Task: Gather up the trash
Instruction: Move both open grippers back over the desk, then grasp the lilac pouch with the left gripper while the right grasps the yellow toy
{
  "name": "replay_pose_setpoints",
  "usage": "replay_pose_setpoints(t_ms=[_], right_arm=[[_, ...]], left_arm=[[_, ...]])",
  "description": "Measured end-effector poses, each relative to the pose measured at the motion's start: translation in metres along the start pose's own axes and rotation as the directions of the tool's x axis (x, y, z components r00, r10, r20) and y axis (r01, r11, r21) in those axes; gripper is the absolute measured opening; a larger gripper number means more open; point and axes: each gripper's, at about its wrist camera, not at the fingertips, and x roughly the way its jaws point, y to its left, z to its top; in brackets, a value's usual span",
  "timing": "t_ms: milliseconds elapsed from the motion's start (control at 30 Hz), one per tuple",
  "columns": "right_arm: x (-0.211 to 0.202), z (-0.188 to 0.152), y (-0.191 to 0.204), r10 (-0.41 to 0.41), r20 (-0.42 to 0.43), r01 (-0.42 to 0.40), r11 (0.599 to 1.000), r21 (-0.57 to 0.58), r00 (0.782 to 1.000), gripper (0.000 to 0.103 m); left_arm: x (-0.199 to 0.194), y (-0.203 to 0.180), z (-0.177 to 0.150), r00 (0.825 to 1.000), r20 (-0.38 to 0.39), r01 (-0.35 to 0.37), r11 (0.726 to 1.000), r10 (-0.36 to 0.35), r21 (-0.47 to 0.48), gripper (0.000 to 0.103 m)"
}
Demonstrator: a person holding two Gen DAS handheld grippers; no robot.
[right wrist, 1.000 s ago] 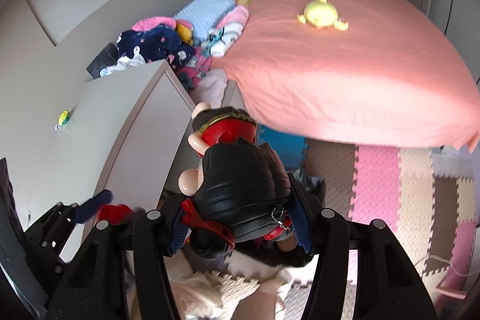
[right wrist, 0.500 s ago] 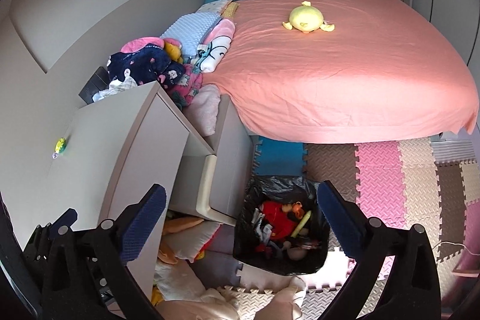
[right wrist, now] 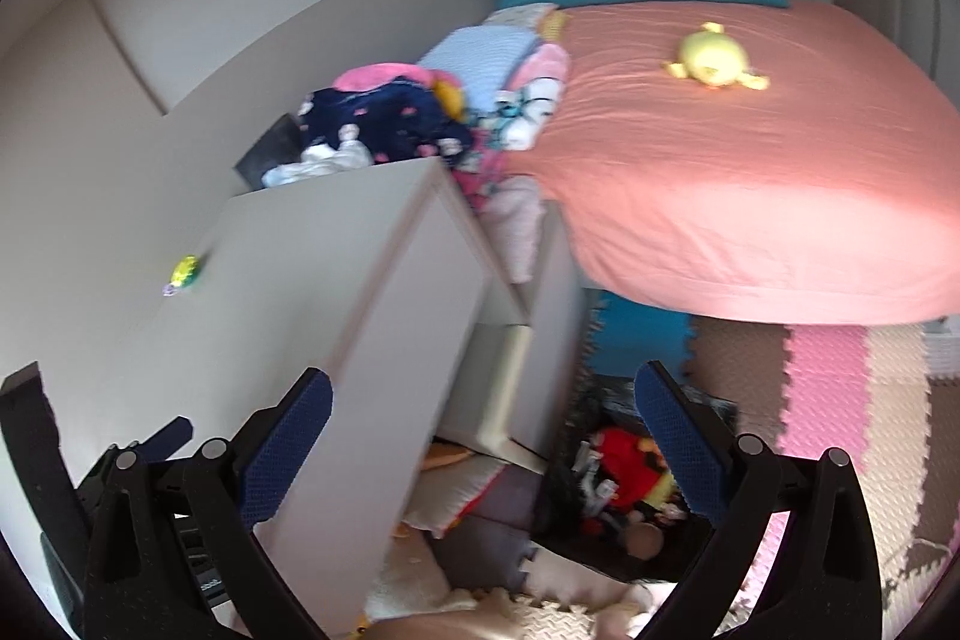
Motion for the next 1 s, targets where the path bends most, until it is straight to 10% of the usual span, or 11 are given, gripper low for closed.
replay_pose_setpoints(t_ms=[400, 1000], right_arm=[[0.089, 0.060, 0.110, 0.092, -0.110, -0.118, 0.956, -0.268, 0.990, 0.100], [0.200, 0.115, 0.240, 0.157, -0.280, -0.266, 0.873, -0.408, 0.947, 0.094]], left_arm=[[0.032, 0.121, 0.040, 0.995, 0.017, -0.095, 0.964, 0.102, -0.248, 0.097], [0.070, 0.304, 0.085, 0.964, -0.089, -0.252, 0.749, 0.252, -0.613, 0.097]])
